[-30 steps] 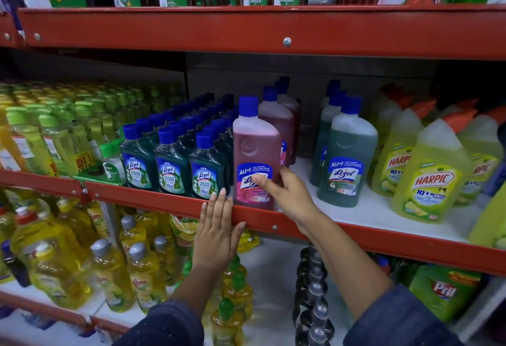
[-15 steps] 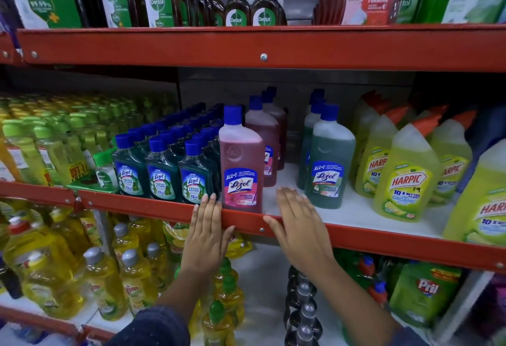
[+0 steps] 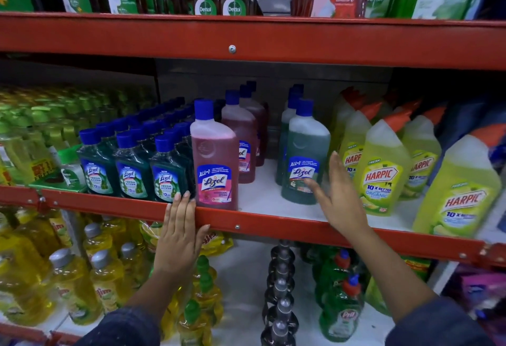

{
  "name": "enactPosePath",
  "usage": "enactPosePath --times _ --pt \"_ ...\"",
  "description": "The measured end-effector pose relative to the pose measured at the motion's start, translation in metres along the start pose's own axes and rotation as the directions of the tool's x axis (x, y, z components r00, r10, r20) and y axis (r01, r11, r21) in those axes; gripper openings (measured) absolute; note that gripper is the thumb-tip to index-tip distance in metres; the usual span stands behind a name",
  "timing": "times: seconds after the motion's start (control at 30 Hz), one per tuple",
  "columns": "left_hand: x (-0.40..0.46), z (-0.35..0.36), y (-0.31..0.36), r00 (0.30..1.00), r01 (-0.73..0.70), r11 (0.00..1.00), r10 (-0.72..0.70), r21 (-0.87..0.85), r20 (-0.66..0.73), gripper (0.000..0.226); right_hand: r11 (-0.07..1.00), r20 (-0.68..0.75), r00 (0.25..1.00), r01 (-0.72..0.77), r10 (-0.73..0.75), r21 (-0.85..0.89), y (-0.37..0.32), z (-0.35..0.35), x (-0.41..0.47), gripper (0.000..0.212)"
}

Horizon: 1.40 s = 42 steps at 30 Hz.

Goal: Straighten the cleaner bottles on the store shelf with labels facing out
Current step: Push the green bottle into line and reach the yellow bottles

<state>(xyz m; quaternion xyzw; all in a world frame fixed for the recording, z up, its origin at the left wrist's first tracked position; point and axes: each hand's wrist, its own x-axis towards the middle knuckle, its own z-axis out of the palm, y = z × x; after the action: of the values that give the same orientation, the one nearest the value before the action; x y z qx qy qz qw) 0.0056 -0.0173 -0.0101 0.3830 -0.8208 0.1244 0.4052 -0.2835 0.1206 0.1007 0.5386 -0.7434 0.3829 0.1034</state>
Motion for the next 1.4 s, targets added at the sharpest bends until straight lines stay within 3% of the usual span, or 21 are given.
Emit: enactPosePath --times 0.07,0.17,0.27,0.43,0.57,0.73,1.17,1.4 --pt "0.001 -0.001 0.000 1.000 -0.013 1.000 0.013 0.004 -0.005 0.066 0.963 0.065 0.995 -0.084 0.070 0.258 0.005 -0.002 0.017 0.084" --pt "0.001 -0.001 -0.002 1.000 -0.023 1.000 0.024 0.016 -0.006 0.066 0.763 0.196 0.969 -0.238 0.148 0.601 0.007 -0.002 0.029 0.067" --pt "0.002 -0.001 -0.003 1.000 -0.026 0.999 0.027 0.023 -0.016 0.066 0.638 0.277 0.952 -0.292 0.127 0.713 0.011 -0.001 0.033 0.059" --pt "0.002 0.000 -0.003 1.000 -0.025 0.999 0.025 0.031 -0.018 0.065 0.613 0.303 0.948 -0.297 0.097 0.733 0.014 0.000 0.033 0.055" --pt "0.002 0.003 -0.005 0.999 -0.028 0.999 0.028 0.029 -0.029 0.066 0.629 0.287 0.954 -0.275 0.085 0.727 0.014 -0.003 0.026 0.068" --pt "0.002 0.005 -0.005 0.999 -0.023 0.999 0.024 0.033 -0.036 0.066 0.672 0.275 0.960 -0.235 0.049 0.702 0.005 -0.009 0.008 0.039" --pt "0.003 0.003 -0.004 1.000 -0.004 1.000 0.004 0.016 -0.002 0.067 0.673 0.305 0.952 -0.228 0.004 0.703 -0.004 -0.020 -0.015 0.050" --pt "0.002 -0.001 -0.002 1.000 0.001 1.000 -0.001 0.001 0.021 0.068 0.675 0.261 0.965 -0.211 0.028 0.707 -0.014 -0.019 -0.031 0.042"
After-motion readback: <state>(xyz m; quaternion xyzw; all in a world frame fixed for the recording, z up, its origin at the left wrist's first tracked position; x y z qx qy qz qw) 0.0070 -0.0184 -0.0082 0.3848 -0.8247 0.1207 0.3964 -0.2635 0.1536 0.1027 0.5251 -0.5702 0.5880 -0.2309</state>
